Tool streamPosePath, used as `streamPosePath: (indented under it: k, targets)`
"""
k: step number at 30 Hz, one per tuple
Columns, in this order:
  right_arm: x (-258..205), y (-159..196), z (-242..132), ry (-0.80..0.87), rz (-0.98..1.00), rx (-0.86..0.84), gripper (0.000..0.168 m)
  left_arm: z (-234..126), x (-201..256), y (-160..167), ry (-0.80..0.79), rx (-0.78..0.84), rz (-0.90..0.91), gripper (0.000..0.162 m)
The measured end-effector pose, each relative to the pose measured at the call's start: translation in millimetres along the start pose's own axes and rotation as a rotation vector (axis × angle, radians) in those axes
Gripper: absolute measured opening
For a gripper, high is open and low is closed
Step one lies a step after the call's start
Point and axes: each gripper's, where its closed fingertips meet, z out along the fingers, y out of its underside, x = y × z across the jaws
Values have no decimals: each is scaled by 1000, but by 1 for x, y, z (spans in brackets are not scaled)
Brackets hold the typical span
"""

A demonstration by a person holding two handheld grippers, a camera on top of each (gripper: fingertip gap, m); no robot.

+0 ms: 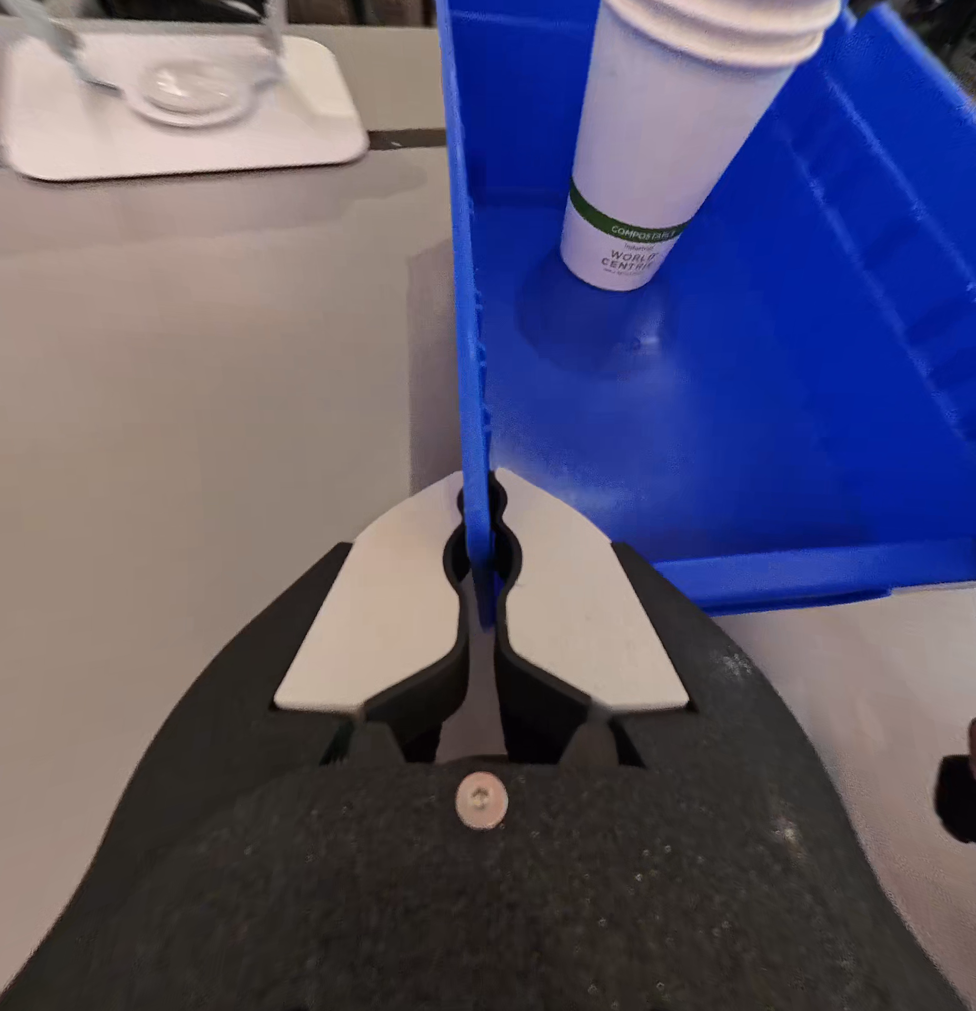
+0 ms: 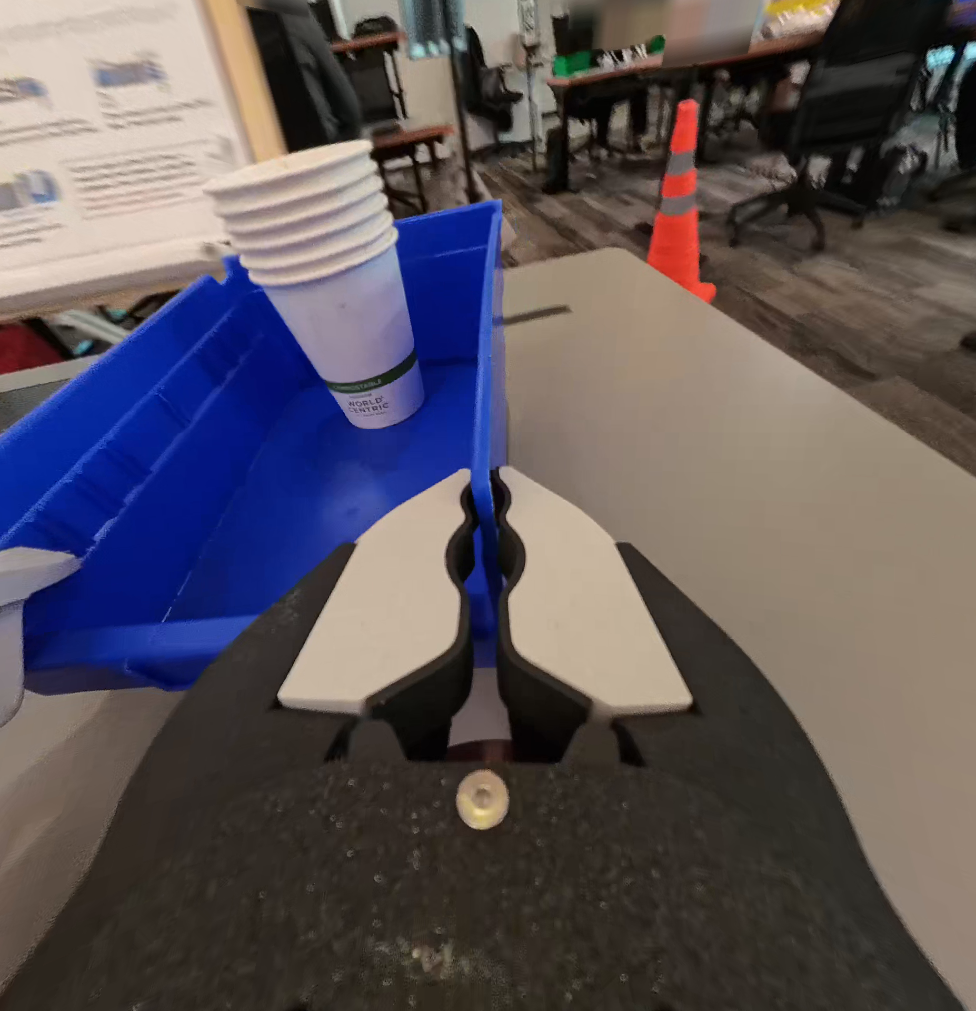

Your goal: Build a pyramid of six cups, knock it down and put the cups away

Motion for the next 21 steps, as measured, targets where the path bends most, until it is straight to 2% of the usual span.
streamPosePath:
  k: [6,10,14,18,19,21]
  targets:
    - [-113,9,-11,-169,-61,5,3,-62,-103,12,-155,46,-36,1]
    - [-156,33,-10,-233,-88,-49,3,-83,-148,24,-201,46,-60,2]
    - [-166,57,-3,-256,-107,-105,3,-80,-163,42,-218,24,-76,4]
    - [-164,60,0,-269,-128,-71,3,-73,-162,54,-201,34,-93,5]
    - [-163,61,0,-281,-123,-77,6,-73,-157,54,-160,47,-119,9]
    - [-161,58,-10,-350,-148,-60,16,-83,-142,51,-25,70,-163,35]
